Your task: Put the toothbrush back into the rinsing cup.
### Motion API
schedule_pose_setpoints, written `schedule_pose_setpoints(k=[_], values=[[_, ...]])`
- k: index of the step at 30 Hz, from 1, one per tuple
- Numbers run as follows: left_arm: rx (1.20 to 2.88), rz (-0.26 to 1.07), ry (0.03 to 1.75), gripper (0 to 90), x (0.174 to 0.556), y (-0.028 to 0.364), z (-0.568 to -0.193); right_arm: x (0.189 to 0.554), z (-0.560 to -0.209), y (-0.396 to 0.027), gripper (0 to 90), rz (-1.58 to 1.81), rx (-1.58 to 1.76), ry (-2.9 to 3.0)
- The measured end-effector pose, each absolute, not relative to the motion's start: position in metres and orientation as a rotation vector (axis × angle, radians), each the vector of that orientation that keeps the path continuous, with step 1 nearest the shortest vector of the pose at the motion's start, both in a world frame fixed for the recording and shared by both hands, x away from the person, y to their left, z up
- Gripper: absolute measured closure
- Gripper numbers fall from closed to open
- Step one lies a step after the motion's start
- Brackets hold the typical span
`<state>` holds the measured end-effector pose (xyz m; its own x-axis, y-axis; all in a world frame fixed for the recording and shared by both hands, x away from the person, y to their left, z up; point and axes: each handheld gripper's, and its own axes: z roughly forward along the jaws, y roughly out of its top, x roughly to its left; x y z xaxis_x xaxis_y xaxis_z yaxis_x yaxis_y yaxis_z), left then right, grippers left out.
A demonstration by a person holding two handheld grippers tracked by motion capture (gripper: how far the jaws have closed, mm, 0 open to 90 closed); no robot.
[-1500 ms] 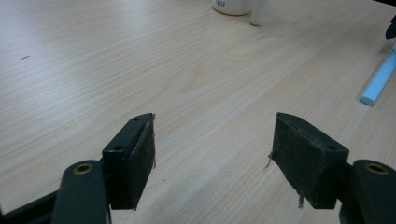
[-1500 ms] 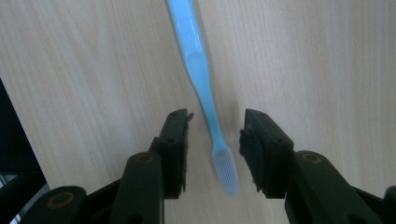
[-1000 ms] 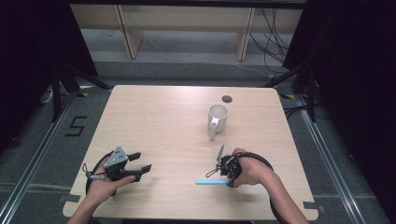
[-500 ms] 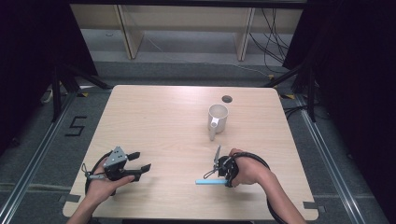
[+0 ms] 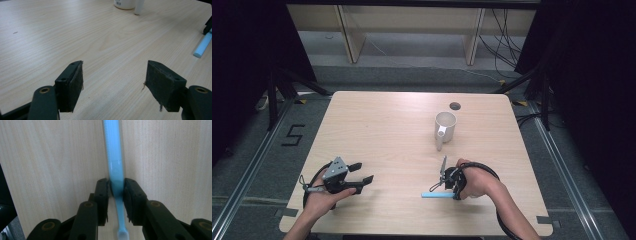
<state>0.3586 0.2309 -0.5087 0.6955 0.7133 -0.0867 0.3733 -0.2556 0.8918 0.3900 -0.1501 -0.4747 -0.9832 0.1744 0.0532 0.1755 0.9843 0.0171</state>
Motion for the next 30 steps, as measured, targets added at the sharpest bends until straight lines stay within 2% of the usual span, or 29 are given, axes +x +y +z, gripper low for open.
schedule_pose_setpoints(k=[8, 30], values=[[1.876, 0.411, 0.845, 29.8, 0.3587, 0.2305, -0.5089, 0.3911, -0.4738, -0.1465, 76.4, 0.004, -0.184, -3.127], [1.876, 0.408, 0.843, 29.9, 0.3587, 0.2292, -0.5098, 0.3899, -0.4731, -0.1461, 79.8, 0.035, -0.239, -3.096]])
